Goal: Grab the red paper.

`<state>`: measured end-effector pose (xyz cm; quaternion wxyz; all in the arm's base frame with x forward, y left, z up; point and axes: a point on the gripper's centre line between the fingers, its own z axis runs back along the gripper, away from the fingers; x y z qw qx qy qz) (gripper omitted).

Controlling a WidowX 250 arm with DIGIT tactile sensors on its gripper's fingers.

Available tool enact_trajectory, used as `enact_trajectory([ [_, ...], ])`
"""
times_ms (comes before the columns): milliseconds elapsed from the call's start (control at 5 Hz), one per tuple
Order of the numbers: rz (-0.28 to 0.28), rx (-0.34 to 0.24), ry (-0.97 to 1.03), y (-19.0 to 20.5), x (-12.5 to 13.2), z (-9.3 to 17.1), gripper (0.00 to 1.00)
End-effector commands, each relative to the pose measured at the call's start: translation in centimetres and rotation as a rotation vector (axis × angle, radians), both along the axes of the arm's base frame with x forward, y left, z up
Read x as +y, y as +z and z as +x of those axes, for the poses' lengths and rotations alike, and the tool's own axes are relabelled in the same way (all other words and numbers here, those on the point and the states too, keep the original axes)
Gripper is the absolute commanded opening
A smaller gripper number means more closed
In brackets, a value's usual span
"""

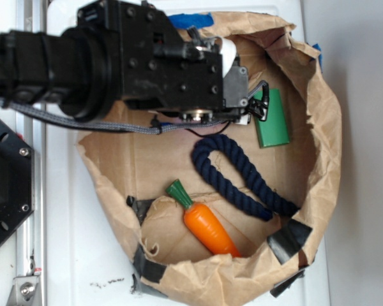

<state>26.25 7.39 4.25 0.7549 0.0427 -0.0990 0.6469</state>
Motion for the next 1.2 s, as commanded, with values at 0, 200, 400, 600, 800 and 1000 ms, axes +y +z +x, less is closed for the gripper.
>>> enact_trajectory([
  [0, 0.018, -0.037, 0.059, 0.7, 1.5, -0.5, 1.00],
  [200, 0.028, -0.033, 0.056, 0.4, 1.6, -0.6, 1.00],
  [400, 0.035, -0.031, 0.057, 0.3, 1.6, -0.4, 1.00],
  [600, 0.045, -0.022, 0.051, -0.3, 1.6, -0.2, 1.00],
  [800, 0.055, -0.014, 0.047, -0.9, 1.7, 0.1, 1.00],
  [1000, 0.064, -0.001, 0.039, -1.4, 1.4, 0.2, 1.00],
])
